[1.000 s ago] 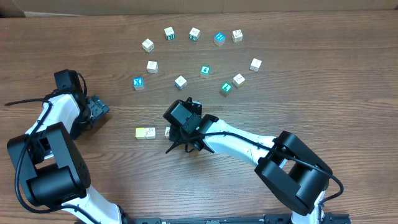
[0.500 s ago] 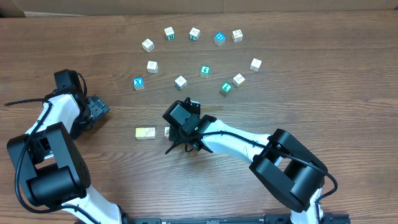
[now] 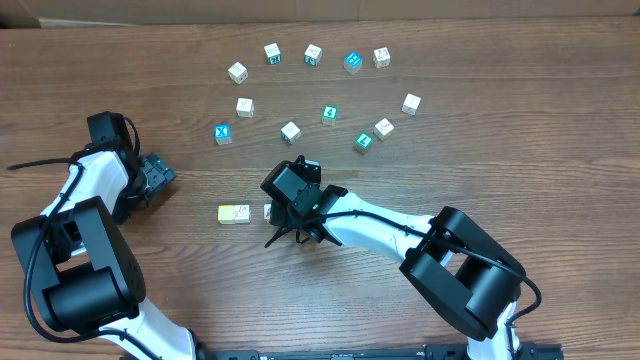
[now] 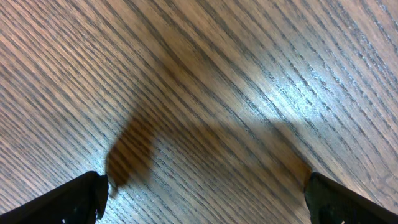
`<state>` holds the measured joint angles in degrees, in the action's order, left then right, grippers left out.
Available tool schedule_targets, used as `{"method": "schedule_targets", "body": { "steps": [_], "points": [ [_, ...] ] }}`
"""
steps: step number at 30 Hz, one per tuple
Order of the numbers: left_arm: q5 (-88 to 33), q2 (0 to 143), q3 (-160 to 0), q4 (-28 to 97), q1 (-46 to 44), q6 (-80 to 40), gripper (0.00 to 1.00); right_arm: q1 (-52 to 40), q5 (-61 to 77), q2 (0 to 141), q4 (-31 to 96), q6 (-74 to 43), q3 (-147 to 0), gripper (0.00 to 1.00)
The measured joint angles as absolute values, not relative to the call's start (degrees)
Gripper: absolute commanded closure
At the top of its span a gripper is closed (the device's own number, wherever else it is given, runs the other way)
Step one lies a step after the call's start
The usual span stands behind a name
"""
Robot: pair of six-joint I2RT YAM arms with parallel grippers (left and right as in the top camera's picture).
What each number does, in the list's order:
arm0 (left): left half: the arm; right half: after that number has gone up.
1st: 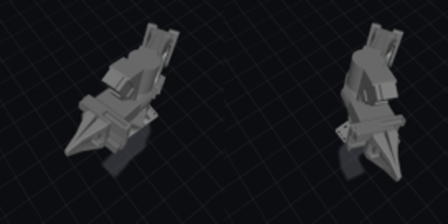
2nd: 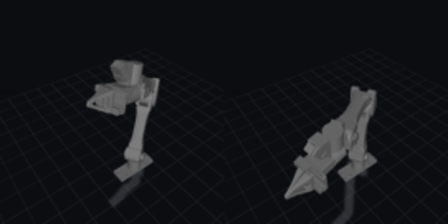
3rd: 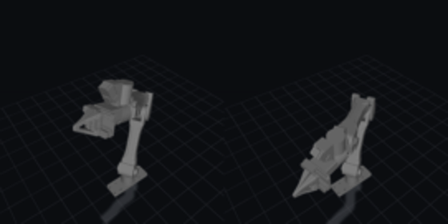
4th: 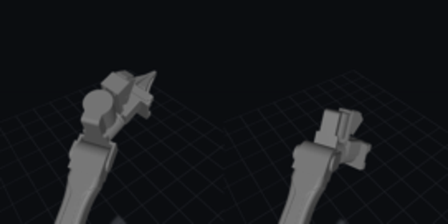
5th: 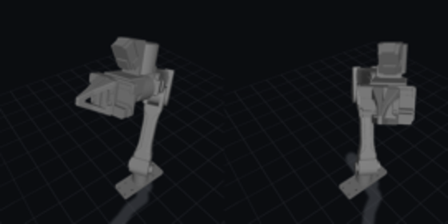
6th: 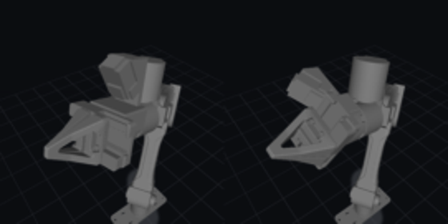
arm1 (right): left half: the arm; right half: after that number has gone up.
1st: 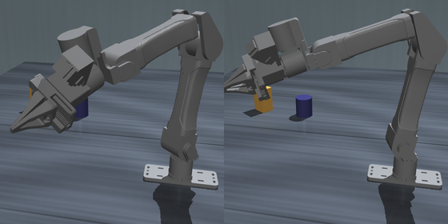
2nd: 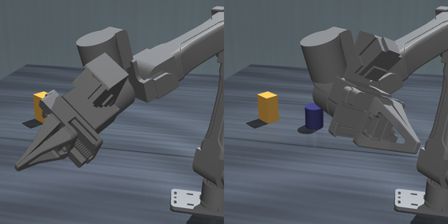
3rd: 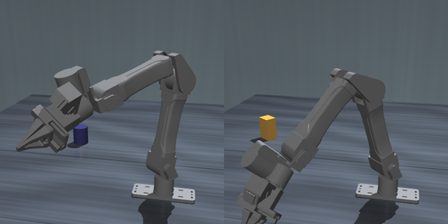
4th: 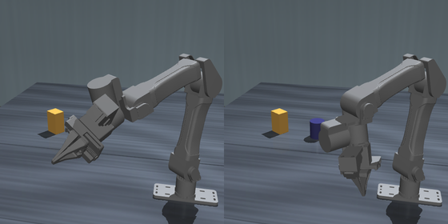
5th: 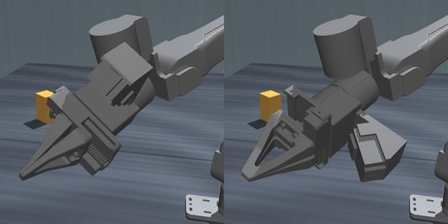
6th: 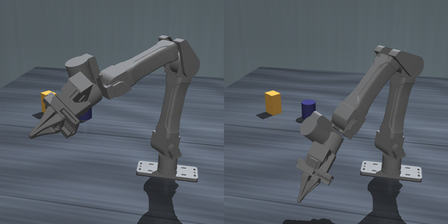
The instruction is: Form a horizontal line
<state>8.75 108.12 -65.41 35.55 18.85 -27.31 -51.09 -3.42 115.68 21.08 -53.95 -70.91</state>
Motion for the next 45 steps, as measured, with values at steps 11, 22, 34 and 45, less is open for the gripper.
{"method": "schedule_targets", "body": {
  "steps": [11, 22, 34, 45],
  "points": [
    [8.8, 108.1, -65.4, 35.6, 18.9, -27.3, 0.01, -51.1, -3.4, 115.7, 21.2, -54.0, -70.9, 0.96],
    [8.8, 108.1, -65.4, 35.6, 18.9, -27.3, 0.01, -51.1, -3.4, 115.7, 21.7, -51.7, -70.9, 0.96],
    [8.8, 108.1, -65.4, 35.6, 18.9, -27.3, 0.00, -51.1, -3.4, 115.7, 22.1, -49.8, -70.9, 0.96],
    [8.8, 108.1, -65.4, 35.6, 18.9, -27.3, 0.00, -50.7, -3.2, 115.7, 22.5, -49.5, -70.9, 0.96]
  ]
}}
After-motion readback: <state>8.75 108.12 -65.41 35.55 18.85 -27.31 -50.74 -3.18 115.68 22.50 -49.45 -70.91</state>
